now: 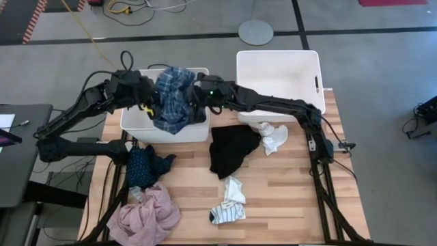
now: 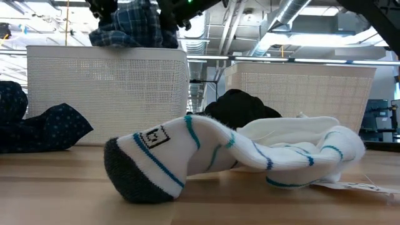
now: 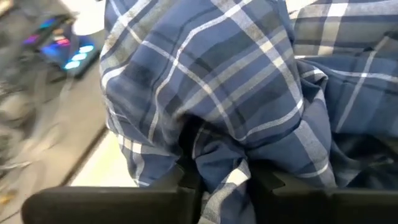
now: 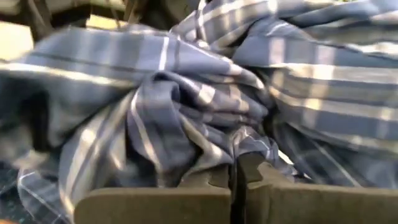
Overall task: Sort clothes
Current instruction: Put the blue patterned polo shirt into the left laundry bin
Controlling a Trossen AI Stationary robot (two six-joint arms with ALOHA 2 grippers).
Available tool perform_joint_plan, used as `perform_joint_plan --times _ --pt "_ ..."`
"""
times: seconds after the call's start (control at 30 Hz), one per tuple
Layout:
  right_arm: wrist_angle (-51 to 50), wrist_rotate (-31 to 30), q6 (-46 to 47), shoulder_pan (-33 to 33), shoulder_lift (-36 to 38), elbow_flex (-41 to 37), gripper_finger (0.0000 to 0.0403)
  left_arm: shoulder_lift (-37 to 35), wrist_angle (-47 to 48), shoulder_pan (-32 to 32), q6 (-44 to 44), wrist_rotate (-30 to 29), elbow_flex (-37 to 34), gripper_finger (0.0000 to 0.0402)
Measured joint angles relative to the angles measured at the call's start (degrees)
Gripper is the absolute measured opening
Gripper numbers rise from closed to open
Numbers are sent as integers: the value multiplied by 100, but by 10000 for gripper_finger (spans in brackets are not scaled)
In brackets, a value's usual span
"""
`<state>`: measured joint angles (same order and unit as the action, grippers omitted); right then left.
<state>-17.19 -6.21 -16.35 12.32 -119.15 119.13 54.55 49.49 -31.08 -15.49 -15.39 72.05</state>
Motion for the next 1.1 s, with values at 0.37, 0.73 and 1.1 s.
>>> perform_joint_plan --times 0.37,0.73,1.1 --pt "2 422 558 369 -2 29 13 426 382 -382 -51 -347 0 61" --pt "-559 1110 593 268 -7 -102 81 732 1039 -390 137 458 -2 145" --pt "-1149 1595 835 267 -15 -124 284 695 2198 -390 391 1937 604 280"
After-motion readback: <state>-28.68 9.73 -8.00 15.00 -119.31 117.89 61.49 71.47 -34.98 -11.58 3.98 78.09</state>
